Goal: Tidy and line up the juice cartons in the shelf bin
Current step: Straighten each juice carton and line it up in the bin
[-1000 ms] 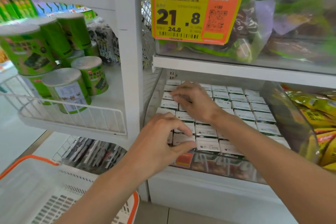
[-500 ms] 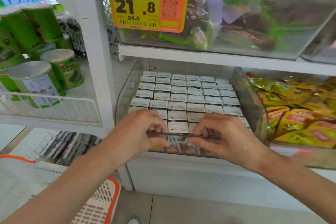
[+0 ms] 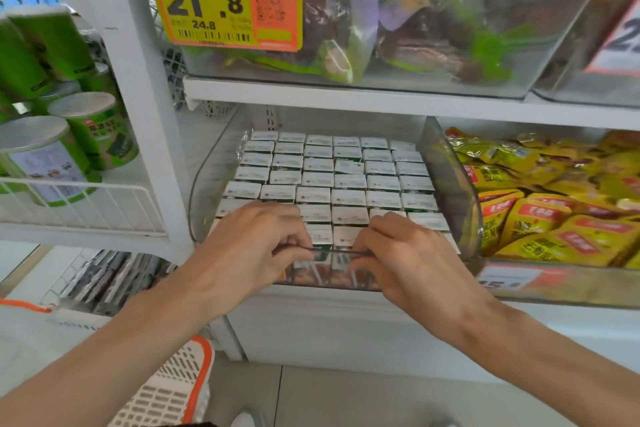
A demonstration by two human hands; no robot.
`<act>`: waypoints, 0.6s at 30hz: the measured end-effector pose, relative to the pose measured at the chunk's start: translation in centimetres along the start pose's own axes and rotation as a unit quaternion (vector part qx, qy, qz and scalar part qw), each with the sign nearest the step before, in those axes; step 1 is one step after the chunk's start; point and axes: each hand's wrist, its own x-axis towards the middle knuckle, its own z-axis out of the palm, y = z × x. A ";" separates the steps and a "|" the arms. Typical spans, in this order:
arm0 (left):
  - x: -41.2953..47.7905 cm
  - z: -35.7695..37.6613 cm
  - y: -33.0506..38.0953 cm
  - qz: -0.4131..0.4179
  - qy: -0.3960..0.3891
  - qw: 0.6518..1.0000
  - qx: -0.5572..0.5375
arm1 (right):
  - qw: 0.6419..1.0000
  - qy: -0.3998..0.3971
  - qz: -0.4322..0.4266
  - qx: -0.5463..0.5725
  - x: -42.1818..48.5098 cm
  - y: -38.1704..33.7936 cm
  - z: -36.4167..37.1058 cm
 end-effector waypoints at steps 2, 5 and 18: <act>-0.2 0.0 0.2 0.005 0.001 1.000 0.001 | 1.000 0.006 0.001 0.007 0.0 0.0 0.1; -0.2 -0.4 0.4 0.008 0.035 0.999 -0.010 | 0.999 0.033 0.006 0.027 0.4 0.0 -0.3; -2.8 -1.3 -0.7 0.012 -0.033 0.997 -0.063 | 0.999 0.021 -0.026 0.020 -1.8 -2.6 -0.9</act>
